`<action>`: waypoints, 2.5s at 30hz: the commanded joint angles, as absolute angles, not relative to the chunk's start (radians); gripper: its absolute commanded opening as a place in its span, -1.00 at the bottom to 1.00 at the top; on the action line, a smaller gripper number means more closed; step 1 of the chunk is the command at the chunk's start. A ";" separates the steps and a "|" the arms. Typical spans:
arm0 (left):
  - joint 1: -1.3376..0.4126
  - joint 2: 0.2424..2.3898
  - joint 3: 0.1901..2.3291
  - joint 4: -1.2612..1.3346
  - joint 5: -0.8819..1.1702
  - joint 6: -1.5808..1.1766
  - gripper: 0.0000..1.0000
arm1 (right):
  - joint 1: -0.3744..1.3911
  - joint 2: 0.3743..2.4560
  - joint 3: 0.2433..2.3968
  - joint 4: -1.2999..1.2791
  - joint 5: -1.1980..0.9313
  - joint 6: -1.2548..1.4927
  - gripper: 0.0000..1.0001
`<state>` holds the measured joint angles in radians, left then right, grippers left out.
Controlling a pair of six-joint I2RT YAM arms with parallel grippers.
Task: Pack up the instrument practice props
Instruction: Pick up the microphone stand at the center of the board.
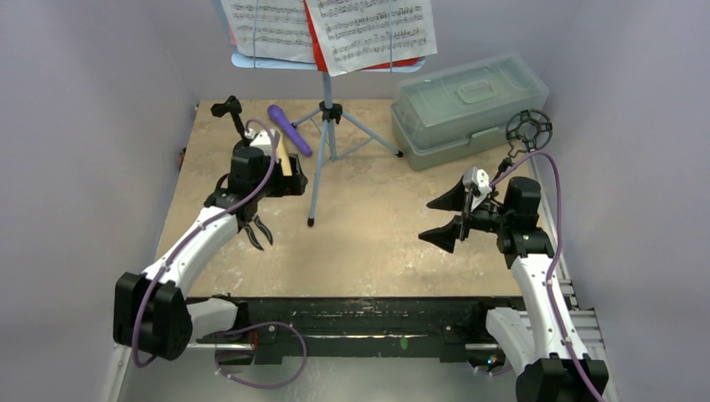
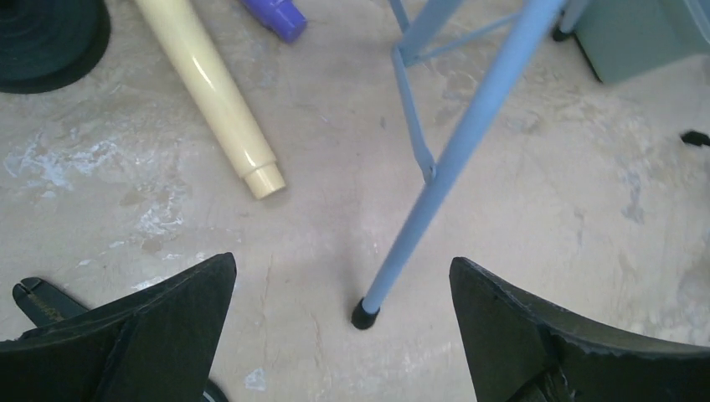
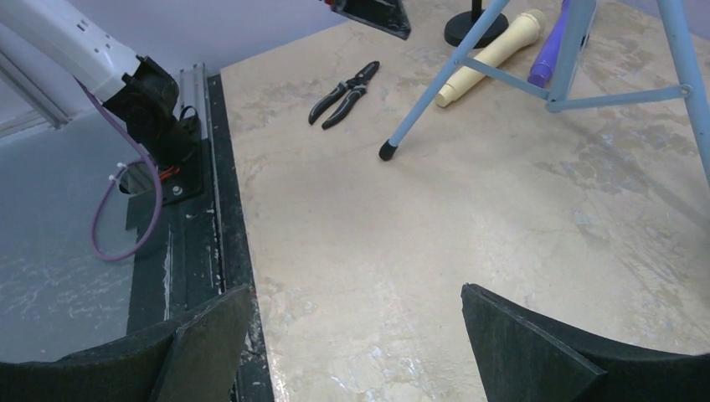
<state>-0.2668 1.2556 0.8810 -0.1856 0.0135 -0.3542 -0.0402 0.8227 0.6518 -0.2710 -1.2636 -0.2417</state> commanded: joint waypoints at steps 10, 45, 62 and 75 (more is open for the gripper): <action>-0.262 1.012 0.766 -0.053 0.199 -0.253 0.99 | -0.056 0.789 0.726 -0.595 -1.186 -0.643 0.98; -0.261 0.992 0.788 -0.092 0.157 -0.253 0.99 | -0.248 0.737 0.700 -0.407 -0.998 -0.553 0.98; -0.259 0.988 0.794 -0.098 0.154 -0.261 0.99 | -0.305 0.697 0.712 -0.315 -0.831 -0.408 0.98; -0.259 0.984 0.796 -0.103 0.143 -0.262 0.99 | -0.323 0.681 0.691 -0.226 -0.750 -0.290 0.98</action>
<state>-0.2665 1.0035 0.7670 -0.0998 0.1535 -0.2687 -0.3126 0.6987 0.6857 -0.2882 -0.7910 -0.3443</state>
